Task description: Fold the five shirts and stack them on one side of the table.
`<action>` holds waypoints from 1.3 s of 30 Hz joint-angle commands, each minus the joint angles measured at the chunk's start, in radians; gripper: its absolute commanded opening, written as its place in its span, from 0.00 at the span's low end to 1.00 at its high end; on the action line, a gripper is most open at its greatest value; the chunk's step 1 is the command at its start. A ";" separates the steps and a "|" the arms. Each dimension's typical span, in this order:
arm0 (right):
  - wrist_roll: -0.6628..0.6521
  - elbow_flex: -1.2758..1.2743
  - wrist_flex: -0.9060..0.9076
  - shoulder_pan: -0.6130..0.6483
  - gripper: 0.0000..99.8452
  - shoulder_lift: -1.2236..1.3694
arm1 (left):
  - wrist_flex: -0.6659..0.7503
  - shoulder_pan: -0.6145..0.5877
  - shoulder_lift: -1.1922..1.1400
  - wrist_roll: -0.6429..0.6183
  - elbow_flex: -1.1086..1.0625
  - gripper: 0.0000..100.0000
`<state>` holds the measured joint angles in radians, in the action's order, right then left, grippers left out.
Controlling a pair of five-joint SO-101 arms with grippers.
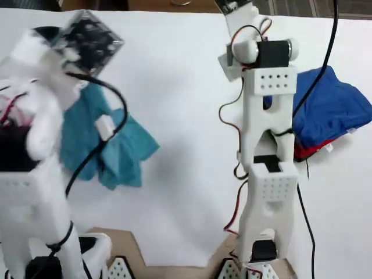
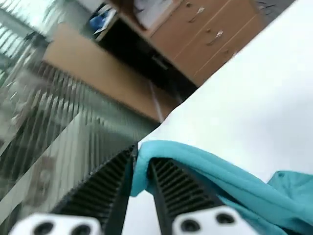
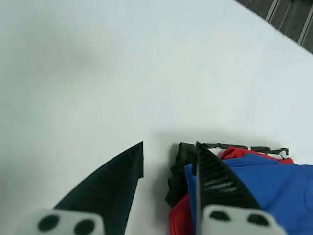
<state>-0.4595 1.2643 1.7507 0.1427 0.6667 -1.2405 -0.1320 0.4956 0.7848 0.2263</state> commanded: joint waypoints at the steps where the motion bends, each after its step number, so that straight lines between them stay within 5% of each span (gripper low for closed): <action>1: 0.008 -0.017 0.015 0.002 0.19 0.054 | 0.118 0.061 0.011 0.011 -0.068 0.02; 9: 0.008 -0.118 0.015 0.143 0.19 0.154 | 0.342 0.075 0.008 0.009 -0.228 0.02; 19: -0.002 -0.164 0.015 0.387 0.19 0.153 | 0.554 -0.161 -0.118 0.061 -0.458 0.02; 39: 0.002 -0.315 0.012 0.680 0.20 0.120 | 0.600 -0.281 -0.203 0.137 -0.466 0.02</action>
<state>-0.4595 0.9436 1.7492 0.7917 0.8339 -0.6667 -0.4020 0.2900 0.9168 -0.2447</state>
